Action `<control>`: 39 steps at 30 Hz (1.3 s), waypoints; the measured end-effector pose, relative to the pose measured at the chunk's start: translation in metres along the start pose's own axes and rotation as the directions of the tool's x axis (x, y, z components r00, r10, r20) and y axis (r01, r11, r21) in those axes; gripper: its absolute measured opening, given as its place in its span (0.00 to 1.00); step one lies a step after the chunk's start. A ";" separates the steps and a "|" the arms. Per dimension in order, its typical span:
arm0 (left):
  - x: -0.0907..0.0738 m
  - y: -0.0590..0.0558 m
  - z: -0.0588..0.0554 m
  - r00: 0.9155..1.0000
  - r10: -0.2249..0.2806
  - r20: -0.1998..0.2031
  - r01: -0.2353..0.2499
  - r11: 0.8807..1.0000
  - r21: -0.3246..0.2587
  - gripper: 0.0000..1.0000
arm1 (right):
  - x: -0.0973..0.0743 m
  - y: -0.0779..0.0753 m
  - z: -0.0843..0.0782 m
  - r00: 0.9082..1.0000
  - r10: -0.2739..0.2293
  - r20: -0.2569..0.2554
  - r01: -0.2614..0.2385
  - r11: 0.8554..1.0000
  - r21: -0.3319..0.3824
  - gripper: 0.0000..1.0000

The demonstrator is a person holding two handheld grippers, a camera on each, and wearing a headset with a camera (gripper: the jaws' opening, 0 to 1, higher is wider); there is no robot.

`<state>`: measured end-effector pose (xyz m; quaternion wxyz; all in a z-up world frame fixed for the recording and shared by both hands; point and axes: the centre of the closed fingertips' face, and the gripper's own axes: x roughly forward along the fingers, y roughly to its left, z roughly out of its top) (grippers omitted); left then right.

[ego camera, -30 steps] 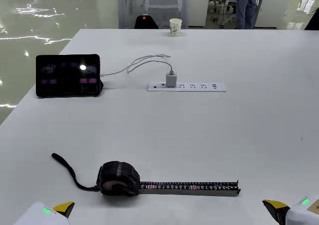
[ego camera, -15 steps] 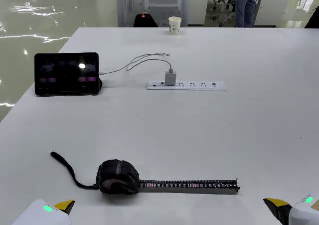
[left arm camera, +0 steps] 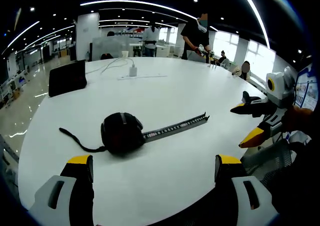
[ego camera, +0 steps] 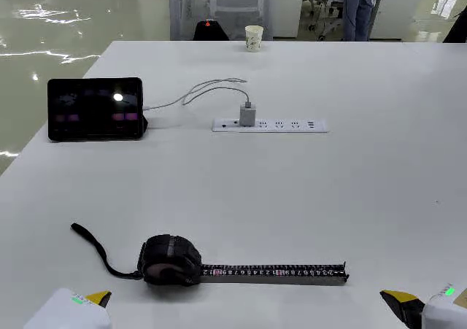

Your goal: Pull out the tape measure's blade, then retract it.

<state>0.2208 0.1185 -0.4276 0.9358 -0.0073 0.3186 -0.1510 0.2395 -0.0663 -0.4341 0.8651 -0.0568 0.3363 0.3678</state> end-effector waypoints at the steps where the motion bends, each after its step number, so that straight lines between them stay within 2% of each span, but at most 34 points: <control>1: 0.000 0.000 0.000 1.000 -0.004 -0.002 0.004 1.000 0.001 0.99 | 0.000 0.000 0.000 1.000 0.002 0.003 -0.002 1.000 -0.004 0.98; 13: 0.006 0.001 0.002 1.000 -0.001 0.000 0.001 1.000 -0.004 0.99 | 0.000 -0.001 0.003 0.999 0.031 0.017 -0.031 0.999 -0.039 0.99; 23: 0.013 0.005 0.007 1.000 0.008 0.002 -0.008 1.000 -0.016 0.99 | -0.001 -0.002 0.002 0.996 0.088 0.008 -0.087 0.993 -0.073 0.97; 31: 0.019 0.009 0.012 1.000 0.015 0.016 -0.014 1.000 -0.023 0.99 | 0.000 -0.006 0.003 0.991 0.132 0.000 -0.131 0.984 -0.120 0.97; 39: 0.027 0.012 0.018 0.999 0.017 0.029 -0.015 0.999 -0.047 0.99 | 0.004 -0.010 0.000 0.984 0.175 -0.033 -0.178 0.970 -0.168 0.95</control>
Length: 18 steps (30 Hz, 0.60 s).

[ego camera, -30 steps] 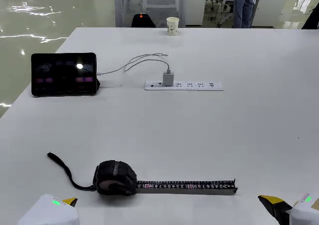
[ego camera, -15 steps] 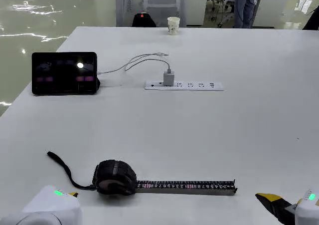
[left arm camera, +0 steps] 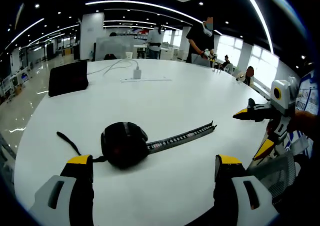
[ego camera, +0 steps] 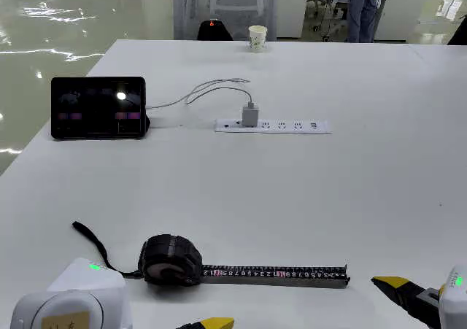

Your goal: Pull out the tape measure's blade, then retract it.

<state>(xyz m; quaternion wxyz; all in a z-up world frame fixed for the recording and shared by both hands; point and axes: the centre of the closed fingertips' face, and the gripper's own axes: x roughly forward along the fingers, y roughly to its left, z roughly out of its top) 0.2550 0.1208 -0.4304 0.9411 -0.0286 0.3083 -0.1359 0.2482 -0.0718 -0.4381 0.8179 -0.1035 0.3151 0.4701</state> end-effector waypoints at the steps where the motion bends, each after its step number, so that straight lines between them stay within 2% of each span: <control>1: 0.001 0.001 0.001 1.000 0.002 0.000 -0.002 1.000 -0.004 0.99 | 0.000 -0.001 0.000 1.000 0.004 -0.002 -0.004 1.000 -0.005 0.94; 7: 0.008 0.004 0.004 1.000 0.015 -0.002 -0.015 1.000 0.000 0.99 | 0.003 -0.008 -0.001 1.000 0.026 -0.013 -0.026 0.999 -0.043 0.91; 12: 0.013 0.006 0.007 1.000 0.014 0.005 -0.014 1.000 -0.015 0.99 | 0.006 -0.014 -0.003 0.998 0.044 -0.042 -0.048 0.996 -0.080 0.87; 18: 0.022 0.010 0.007 1.000 0.024 -0.006 -0.024 1.000 -0.018 0.99 | 0.012 -0.024 -0.004 0.996 0.063 -0.070 -0.071 0.991 -0.115 0.84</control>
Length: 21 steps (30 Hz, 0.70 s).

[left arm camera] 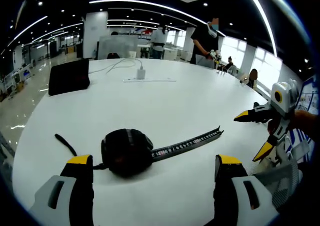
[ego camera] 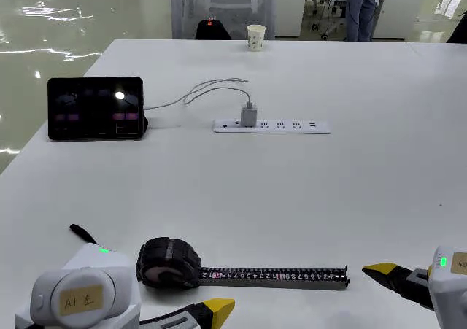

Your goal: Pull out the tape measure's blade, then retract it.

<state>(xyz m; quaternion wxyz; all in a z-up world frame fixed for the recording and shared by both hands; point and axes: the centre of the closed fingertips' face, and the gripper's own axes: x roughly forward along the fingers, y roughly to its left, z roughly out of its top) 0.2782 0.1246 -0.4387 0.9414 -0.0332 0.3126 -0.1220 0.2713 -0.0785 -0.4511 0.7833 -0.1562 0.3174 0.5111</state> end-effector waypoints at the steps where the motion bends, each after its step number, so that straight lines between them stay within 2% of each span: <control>1: 0.001 0.001 0.000 1.000 0.004 0.002 -0.004 1.000 -0.002 0.99 | 0.001 -0.002 0.000 1.000 0.003 -0.002 -0.003 1.000 -0.004 0.84; 15: 0.017 0.011 -0.003 0.999 0.037 -0.012 -0.037 0.999 -0.029 0.99 | 0.011 -0.022 -0.008 0.997 0.040 -0.066 -0.044 0.996 -0.073 0.77; 21: 0.020 0.016 -0.006 0.998 0.053 -0.018 -0.053 0.998 -0.043 0.99 | 0.013 -0.034 -0.012 0.995 0.037 -0.094 -0.050 0.989 -0.142 0.68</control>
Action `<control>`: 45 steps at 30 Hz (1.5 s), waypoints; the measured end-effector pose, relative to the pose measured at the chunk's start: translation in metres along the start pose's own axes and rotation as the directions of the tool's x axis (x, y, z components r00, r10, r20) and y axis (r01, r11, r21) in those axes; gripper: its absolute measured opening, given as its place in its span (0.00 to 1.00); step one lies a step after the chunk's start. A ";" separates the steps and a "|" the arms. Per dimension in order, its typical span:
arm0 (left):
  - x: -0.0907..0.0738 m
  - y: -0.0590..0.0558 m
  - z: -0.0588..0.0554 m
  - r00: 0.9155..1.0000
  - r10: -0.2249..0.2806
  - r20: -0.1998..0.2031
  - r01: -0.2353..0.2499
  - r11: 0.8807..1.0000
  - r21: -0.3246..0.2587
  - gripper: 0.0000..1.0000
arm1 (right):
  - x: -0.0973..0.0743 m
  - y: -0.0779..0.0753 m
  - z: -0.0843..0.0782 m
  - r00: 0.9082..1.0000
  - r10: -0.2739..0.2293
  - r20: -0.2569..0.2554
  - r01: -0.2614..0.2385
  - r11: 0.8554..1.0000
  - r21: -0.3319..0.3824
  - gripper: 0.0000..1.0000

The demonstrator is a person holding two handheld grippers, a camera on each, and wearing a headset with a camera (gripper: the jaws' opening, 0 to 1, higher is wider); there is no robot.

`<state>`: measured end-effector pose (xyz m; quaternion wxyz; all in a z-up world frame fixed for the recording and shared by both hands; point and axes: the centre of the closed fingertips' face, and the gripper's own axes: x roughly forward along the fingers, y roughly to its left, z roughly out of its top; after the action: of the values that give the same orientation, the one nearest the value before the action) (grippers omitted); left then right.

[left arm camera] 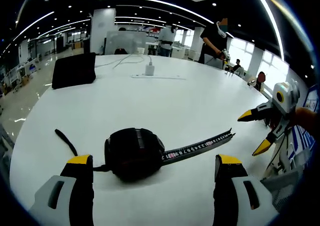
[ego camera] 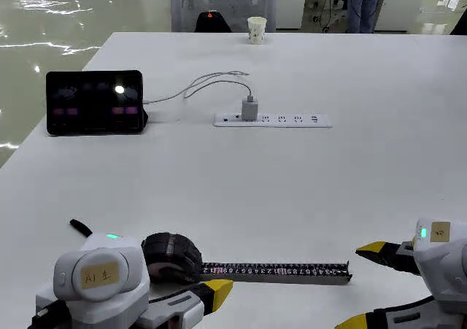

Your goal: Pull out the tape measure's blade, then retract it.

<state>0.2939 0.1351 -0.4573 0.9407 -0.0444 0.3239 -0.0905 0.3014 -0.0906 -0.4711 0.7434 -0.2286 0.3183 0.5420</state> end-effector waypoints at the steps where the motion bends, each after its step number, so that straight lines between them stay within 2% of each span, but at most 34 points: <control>1: 0.001 0.001 0.000 1.000 0.001 0.000 -0.001 1.000 -0.003 0.99 | 0.001 -0.002 0.000 1.000 0.001 -0.002 -0.001 1.000 -0.007 0.68; 10: 0.008 0.005 0.000 1.000 0.021 -0.002 -0.021 1.000 -0.021 0.99 | 0.006 -0.011 -0.006 0.998 0.039 -0.045 -0.041 0.997 -0.062 0.60; 18: 0.013 0.006 -0.002 0.999 0.031 -0.012 -0.031 0.999 -0.023 0.99 | 0.012 -0.018 -0.011 0.993 0.072 -0.094 -0.083 0.988 -0.127 0.55; 29: 0.019 0.010 -0.007 0.998 0.046 -0.031 -0.047 0.998 -0.030 0.99 | 0.022 -0.027 -0.018 0.982 0.110 -0.153 -0.139 0.972 -0.190 0.44; 35: 0.022 0.011 -0.007 0.998 0.048 -0.036 -0.049 0.998 -0.039 0.98 | 0.025 -0.030 -0.022 0.974 0.131 -0.186 -0.173 0.958 -0.231 0.37; 45: 0.028 0.015 -0.008 0.997 0.064 -0.047 -0.066 0.997 -0.045 0.95 | 0.032 -0.039 -0.030 0.962 0.141 -0.232 -0.203 0.942 -0.269 0.22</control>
<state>0.3125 0.1441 -0.4822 0.9343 -0.0538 0.3483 -0.0533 0.3384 -0.1023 -0.5150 0.6137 -0.3621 0.3307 0.6188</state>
